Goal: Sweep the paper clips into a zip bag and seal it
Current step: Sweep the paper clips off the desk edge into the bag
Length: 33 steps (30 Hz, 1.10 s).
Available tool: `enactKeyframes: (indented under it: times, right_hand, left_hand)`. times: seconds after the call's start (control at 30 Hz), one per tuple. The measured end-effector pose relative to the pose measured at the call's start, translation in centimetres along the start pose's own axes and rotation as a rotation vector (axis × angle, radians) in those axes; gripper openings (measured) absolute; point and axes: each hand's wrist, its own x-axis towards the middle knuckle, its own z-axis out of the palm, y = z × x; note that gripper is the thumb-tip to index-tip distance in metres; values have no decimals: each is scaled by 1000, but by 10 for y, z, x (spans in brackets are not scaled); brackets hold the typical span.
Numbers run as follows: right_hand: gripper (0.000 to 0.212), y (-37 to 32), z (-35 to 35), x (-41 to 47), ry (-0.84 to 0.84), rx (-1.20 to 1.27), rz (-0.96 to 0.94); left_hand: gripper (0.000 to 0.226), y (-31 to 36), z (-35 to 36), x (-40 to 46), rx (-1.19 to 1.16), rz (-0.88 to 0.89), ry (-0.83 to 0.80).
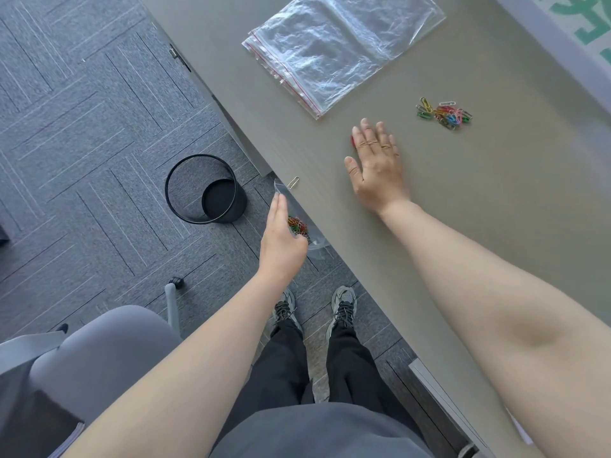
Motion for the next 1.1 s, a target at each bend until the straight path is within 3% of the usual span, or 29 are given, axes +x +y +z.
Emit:
enactKeyframes:
  times: [0.4, 0.53, 0.63, 0.87, 1.1]
  right_hand:
    - [50, -37, 14, -20, -65, 121, -310]
    - [46, -35, 4, -28, 153, 397, -19]
    - [49, -30, 6, -45, 215, 364, 171]
    - [62, -52, 24, -47, 102, 110, 234]
    - [60, -76, 34, -34, 25, 36, 68]
  left_hand:
    - [81, -6, -9, -1, -15, -19, 3]
    - [80, -5, -13, 1, -23, -21, 1]
    - [81, -5, -16, 2, -27, -10, -11]
    - [80, -7, -20, 7, -9, 19, -17]
    - [81, -11, -24, 14, -8, 35, -40]
